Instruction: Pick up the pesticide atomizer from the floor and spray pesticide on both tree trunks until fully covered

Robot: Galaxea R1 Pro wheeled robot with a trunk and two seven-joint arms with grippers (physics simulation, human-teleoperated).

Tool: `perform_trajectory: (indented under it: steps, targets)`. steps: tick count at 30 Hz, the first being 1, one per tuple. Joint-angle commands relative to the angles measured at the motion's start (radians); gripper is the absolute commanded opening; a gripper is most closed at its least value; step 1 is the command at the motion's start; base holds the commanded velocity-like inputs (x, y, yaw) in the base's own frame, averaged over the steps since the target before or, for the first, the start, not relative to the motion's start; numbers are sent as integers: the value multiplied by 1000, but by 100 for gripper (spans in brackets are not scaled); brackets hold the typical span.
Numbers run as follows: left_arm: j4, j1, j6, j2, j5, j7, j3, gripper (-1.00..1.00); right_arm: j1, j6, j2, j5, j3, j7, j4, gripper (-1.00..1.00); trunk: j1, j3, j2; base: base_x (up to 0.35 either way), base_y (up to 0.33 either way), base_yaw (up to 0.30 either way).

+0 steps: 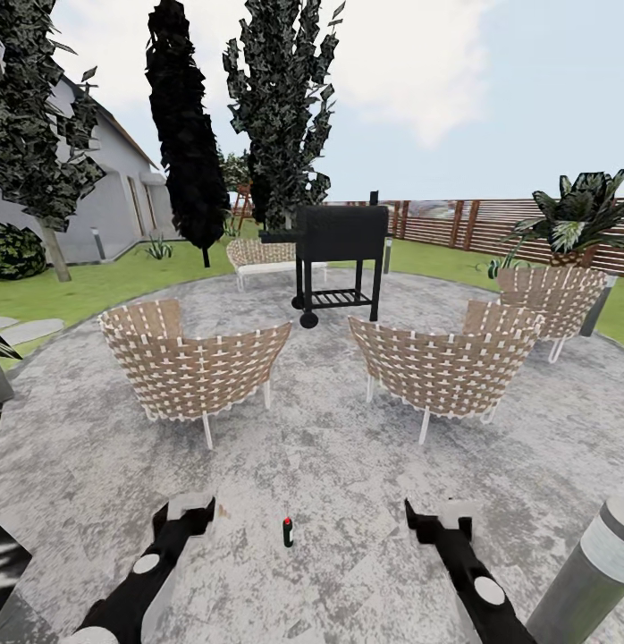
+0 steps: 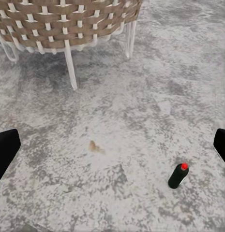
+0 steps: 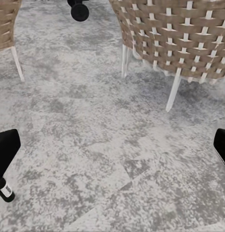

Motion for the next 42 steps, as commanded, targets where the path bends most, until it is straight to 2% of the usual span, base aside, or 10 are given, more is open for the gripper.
perform_trajectory:
  steps: [1, 3, 8, 26, 42]
  targets:
    - [-2, -2, 3, 0, 1, 0, 1, 100, -17, 17, 0, 0, 0, 0, -4, 100, 0, 0, 0, 0, 0, 0]
    - [-5, -6, 6, 0, 3, 0, 4, 100, -51, 51, 1, -1, 0, 2, -18, 100, 0, 0, 0, 0, 0, 0]
    - [-4, -3, 3, -1, 3, 0, 7, 100, -72, 72, -1, -3, -1, 3, -80, 100, 0, 0, 0, 0, 0, 0]
    - [-6, 2, 1, 0, 3, -1, 6, 100, -75, 76, -8, 8, 1, 8, -91, 100, 0, 0, 0, 175, -116, 0]
    - [-7, 2, -1, -1, 3, -4, 3, 100, -75, 76, -6, 34, 3, 8, -89, 100, 4, -3, -7, 50, -52, 0]
